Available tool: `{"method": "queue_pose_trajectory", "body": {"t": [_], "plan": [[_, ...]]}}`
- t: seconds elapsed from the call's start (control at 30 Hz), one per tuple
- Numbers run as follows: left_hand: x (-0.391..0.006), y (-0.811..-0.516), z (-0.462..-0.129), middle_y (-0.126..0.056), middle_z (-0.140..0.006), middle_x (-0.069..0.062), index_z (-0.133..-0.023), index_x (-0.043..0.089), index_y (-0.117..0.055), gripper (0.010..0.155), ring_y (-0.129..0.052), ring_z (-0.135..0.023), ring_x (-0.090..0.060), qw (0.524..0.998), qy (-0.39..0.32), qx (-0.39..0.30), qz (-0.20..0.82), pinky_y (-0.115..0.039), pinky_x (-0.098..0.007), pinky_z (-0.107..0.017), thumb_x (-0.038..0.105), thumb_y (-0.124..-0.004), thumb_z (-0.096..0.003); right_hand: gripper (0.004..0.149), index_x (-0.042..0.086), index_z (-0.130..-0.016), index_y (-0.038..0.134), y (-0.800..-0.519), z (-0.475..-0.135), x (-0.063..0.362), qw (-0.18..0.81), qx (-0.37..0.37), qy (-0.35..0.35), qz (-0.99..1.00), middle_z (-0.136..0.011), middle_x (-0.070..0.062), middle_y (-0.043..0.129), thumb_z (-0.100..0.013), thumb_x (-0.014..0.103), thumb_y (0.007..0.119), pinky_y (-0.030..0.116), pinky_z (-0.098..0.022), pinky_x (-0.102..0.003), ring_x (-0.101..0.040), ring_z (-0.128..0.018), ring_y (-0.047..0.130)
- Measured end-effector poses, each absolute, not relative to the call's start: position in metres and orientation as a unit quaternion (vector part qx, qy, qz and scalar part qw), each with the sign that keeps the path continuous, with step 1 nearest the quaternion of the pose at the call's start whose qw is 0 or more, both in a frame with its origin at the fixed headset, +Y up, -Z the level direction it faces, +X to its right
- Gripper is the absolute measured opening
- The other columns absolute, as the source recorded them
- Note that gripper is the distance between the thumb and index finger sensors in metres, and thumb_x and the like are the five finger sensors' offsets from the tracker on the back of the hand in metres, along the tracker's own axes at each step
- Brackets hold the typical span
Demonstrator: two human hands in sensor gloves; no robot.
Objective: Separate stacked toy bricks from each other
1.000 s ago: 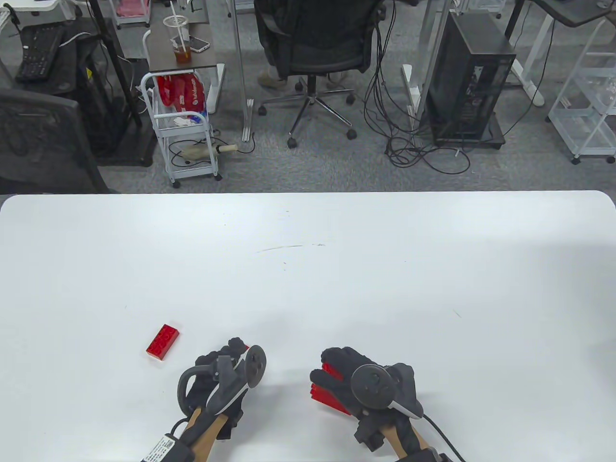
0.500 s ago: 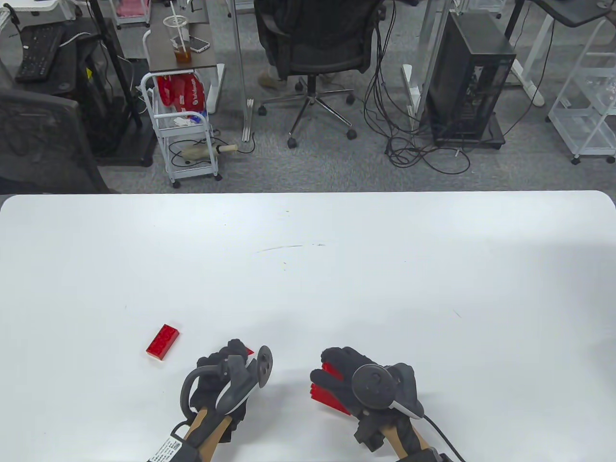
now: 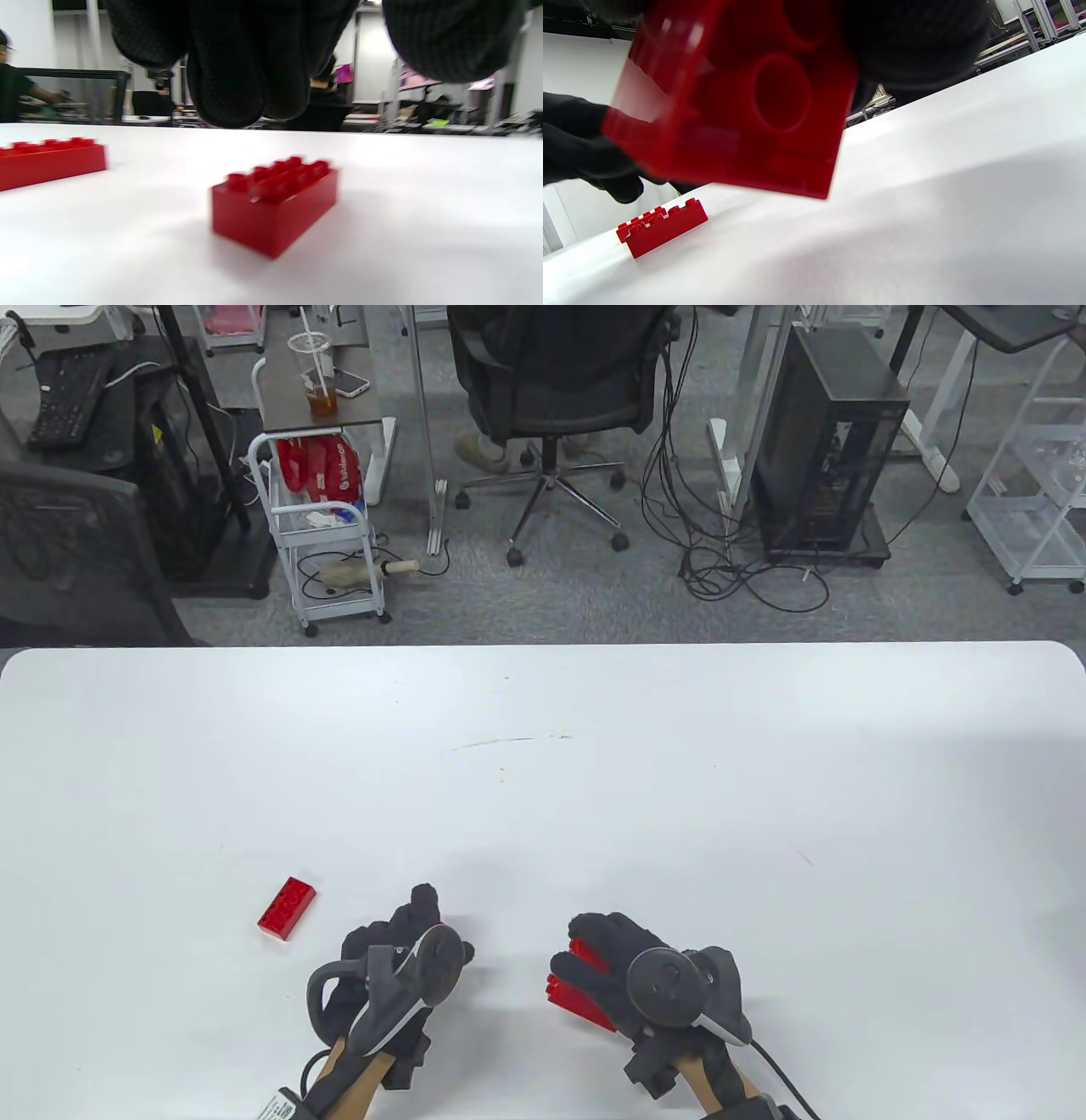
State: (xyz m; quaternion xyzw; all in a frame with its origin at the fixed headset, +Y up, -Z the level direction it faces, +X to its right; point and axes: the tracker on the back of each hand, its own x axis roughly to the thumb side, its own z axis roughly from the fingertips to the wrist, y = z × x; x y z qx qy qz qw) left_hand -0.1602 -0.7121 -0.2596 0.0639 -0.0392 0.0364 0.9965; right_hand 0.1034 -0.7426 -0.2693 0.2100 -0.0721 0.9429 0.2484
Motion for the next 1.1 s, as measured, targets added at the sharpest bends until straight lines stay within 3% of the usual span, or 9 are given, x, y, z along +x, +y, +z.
{"method": "queue_pose_trajectory", "body": {"t": [0.07,0.2,0.47,0.83,1.1], "plan": [[-0.157,-0.706,-0.251,-0.092,-0.098,0.001,-0.109,0.025,-0.066,0.084,-0.101,-0.076,-0.023,0.993,-0.066,0.074,0.066,-0.076,-0.047,-0.068,0.068,-0.069,-0.0367,0.066,0.024,-0.096,0.069,-0.741,-0.268,0.104,0.25,0.208,-0.079,0.942,-0.078,-0.007,0.084,-0.051,0.07,0.054,0.093,-0.025,-0.033,-0.02,-0.051,0.101],[-0.148,-0.702,-0.242,-0.083,-0.107,-0.001,-0.112,0.024,-0.059,0.087,-0.093,-0.09,-0.026,0.967,-0.191,0.06,0.157,-0.072,-0.052,-0.072,0.068,-0.068,-0.0373,0.066,0.024,-0.096,0.069,-0.739,-0.267,0.105,0.254,0.209,-0.088,0.94,-0.08,-0.006,0.083,-0.05,0.07,0.057,0.095,-0.029,-0.032,-0.019,-0.055,0.101],[-0.13,-0.717,-0.239,-0.077,-0.111,-0.003,-0.115,0.02,-0.05,0.09,-0.09,-0.094,-0.026,0.935,-0.273,0.004,0.226,-0.072,-0.051,-0.073,0.065,-0.071,-0.0391,0.066,0.023,-0.095,0.071,-0.737,-0.262,0.098,0.262,0.237,-0.087,0.932,-0.083,-0.007,0.082,-0.047,0.068,0.066,0.101,-0.036,-0.027,-0.018,-0.061,0.102],[-0.13,-0.725,-0.245,-0.076,-0.11,-0.004,-0.115,0.016,-0.043,0.081,-0.092,-0.093,-0.024,0.929,-0.27,-0.035,0.251,-0.072,-0.049,-0.073,0.047,-0.075,-0.0472,0.067,0.019,-0.098,0.072,-0.736,-0.254,0.086,0.274,0.274,-0.072,0.919,-0.088,-0.011,0.08,-0.047,0.062,0.071,0.101,-0.043,-0.028,-0.021,-0.067,0.101],[-0.131,-0.722,-0.243,-0.091,-0.098,0.0,-0.111,0.018,-0.058,0.081,-0.102,-0.08,-0.022,0.932,-0.242,-0.011,0.268,-0.079,-0.046,-0.069,0.047,-0.084,-0.0402,0.066,0.018,-0.099,0.071,-0.737,-0.252,0.081,0.277,0.276,-0.063,0.918,-0.089,-0.013,0.078,-0.048,0.059,0.07,0.1,-0.044,-0.031,-0.023,-0.068,0.099]]}}
